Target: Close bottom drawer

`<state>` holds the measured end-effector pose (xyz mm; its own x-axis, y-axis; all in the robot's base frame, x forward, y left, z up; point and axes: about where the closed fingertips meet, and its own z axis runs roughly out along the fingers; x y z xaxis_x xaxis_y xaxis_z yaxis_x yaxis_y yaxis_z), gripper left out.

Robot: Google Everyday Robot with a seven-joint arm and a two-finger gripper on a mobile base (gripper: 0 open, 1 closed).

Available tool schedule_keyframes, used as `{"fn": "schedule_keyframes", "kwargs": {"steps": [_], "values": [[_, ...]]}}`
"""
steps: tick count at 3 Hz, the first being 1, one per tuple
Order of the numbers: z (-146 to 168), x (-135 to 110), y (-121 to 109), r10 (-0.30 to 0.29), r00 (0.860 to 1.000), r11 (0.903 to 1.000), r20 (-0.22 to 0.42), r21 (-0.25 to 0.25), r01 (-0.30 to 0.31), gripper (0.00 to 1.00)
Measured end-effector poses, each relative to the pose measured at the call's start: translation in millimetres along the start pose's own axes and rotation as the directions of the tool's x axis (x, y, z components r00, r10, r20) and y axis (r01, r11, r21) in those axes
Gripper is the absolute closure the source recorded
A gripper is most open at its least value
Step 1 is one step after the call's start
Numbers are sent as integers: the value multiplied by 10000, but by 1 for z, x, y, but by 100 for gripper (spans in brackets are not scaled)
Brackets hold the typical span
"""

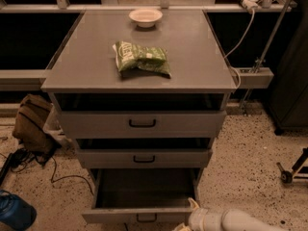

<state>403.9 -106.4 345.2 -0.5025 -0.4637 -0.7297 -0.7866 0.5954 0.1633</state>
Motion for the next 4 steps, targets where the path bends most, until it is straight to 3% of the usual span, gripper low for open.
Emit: {"fn": "schedule_keyframes", "kwargs": {"steps": [1,3,4], "values": [[45,24,-5,307,9995,9959,-49,-853,-310,0],[58,38,-2,590,9982,9924,89,-1086,-577,0],[75,66,7,1298,9909,9833,347,-1333,-1241,0]]}}
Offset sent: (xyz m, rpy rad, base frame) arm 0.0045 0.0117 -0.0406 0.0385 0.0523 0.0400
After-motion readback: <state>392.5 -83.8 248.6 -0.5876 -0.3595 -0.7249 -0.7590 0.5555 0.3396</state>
